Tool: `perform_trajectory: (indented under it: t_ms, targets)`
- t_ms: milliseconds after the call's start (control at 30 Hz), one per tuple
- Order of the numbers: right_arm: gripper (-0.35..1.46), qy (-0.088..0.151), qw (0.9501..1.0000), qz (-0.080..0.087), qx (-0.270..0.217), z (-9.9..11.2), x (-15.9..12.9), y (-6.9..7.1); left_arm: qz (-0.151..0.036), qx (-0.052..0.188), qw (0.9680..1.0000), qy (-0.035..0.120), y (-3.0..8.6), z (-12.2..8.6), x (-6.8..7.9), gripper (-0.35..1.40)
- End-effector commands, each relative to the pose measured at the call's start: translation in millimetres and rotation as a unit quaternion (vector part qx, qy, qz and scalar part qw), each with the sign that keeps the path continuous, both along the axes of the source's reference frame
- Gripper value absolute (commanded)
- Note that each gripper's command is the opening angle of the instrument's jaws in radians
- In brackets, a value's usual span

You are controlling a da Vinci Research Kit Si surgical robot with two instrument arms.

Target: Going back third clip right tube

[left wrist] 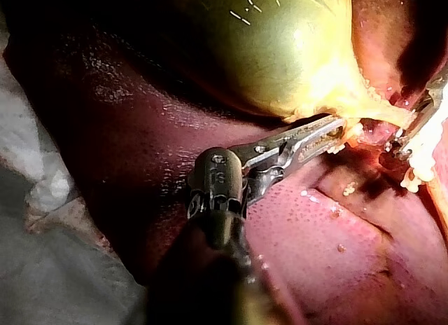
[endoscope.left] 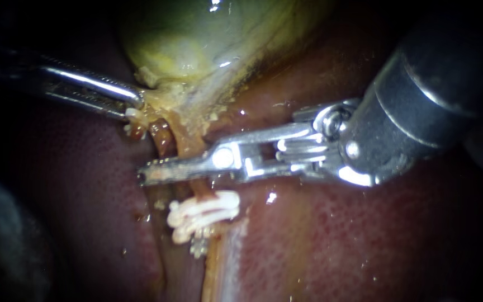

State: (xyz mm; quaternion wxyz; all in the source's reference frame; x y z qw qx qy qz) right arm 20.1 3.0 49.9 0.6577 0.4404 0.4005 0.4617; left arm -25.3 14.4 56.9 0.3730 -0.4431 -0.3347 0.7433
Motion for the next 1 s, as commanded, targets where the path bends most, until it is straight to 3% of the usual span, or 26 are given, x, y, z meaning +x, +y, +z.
perform_trajectory:
  t_ms: [33,100,167,233,300,367,433,633,700,900,1000]
  targets:
    - [-0.35,0.001,1.0,-0.001,0.0,0.2,0.0,-0.1,0.0,0.0,1.0,0.0,0.0,0.0,0.0,-0.35]
    - [-0.31,0.01,0.9999,-0.007,0.003,0.6,0.0,-0.3,0.0,0.0,1.0,0.0,0.0,0.0,0.0,-0.35]
    - [0.07,0.019,0.9997,-0.007,-0.009,1.3,0.0,-0.6,0.0,0.0,1.0,0.0,0.0,0.0,0.0,-0.35]
    - [0.28,0.029,0.9988,-0.013,-0.036,2.2,-0.1,-0.9,0.0,0.0,1.0,0.0,0.0,0.0,0.1,-0.35]
    - [0.35,0.038,0.9961,-0.025,-0.076,3.5,-0.2,-1.4,0.0,0.0,1.0,0.0,-0.1,0.0,0.1,-0.35]
    - [0.4,0.055,0.9874,-0.044,-0.142,4.6,-0.3,-1.8,0.0,0.0,1.0,0.0,-0.1,0.0,0.2,-0.35]
    - [0.43,0.062,0.983,-0.052,-0.165,5.3,-0.8,-2.0,0.001,0.0,1.0,0.0,-0.1,0.0,0.2,-0.35]
    - [0.49,0.071,0.9623,-0.059,-0.256,5.8,-3.5,-2.2,0.001,0.0,1.0,0.0,-0.1,0.0,0.3,-0.35]
    - [0.5,0.078,0.9527,-0.068,-0.286,5.7,-4.5,-2.3,0.001,0.0,1.0,0.0,-0.1,0.1,0.3,-0.35]
    - [0.5,0.095,0.9356,-0.087,-0.329,5.1,-7.6,-2.6,0.002,-0.001,1.0,0.0,-0.1,0.1,0.6,-0.35]
    - [0.5,0.101,0.9303,-0.092,-0.34,4.6,-9.2,-2.5,0.002,-0.001,1.0,0.0,-0.2,0.1,0.6,-0.35]
